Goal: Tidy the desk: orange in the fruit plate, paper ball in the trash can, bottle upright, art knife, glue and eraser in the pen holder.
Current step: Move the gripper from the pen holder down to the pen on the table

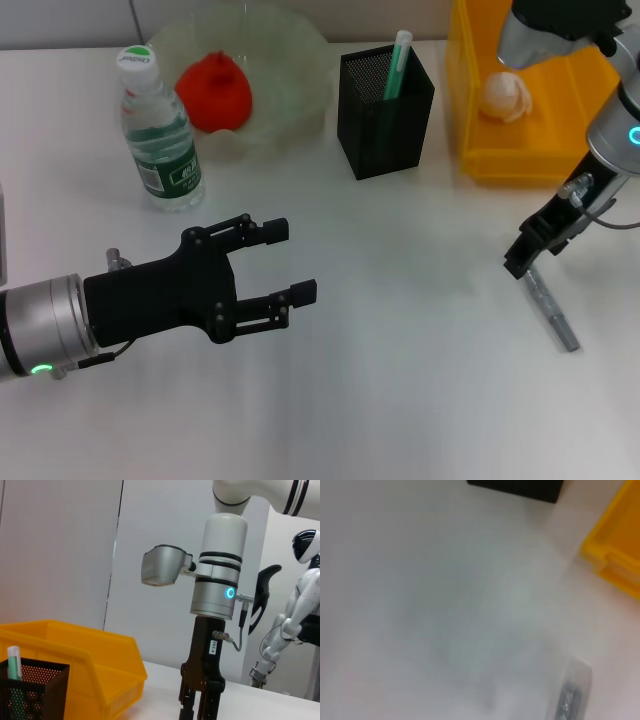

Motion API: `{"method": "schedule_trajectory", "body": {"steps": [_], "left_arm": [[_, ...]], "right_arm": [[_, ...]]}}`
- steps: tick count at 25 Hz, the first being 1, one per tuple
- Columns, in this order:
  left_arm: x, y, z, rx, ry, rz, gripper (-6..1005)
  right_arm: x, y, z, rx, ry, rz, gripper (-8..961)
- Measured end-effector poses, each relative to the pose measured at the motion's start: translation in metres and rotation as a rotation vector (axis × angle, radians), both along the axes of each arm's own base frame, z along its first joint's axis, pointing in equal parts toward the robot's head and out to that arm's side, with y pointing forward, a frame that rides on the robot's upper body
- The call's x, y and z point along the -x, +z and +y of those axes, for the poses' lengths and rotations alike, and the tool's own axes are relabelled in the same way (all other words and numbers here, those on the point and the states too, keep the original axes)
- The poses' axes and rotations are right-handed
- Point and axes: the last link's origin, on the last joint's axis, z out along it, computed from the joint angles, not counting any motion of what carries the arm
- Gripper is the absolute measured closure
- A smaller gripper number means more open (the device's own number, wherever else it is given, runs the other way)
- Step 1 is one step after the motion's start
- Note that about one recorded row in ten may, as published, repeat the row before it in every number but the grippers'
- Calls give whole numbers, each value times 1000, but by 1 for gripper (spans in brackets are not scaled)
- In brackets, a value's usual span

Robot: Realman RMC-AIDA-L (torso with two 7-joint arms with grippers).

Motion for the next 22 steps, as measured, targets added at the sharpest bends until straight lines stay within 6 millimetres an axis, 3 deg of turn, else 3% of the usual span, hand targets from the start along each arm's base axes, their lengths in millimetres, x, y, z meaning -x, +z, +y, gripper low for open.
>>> {"method": "schedule_trajectory", "body": {"steps": [12, 18, 22], "left_arm": [[0, 0, 0, -5, -8, 2, 215], [-1, 0, 0, -4, -8, 1, 215], [-1, 0, 0, -4, -8, 0, 215]], "right_arm": [[-14, -8, -3, 6, -12, -18, 357], [-19, -13, -3, 4, 12, -34, 400], [-21, -13, -2, -4, 19, -32, 498]]}}
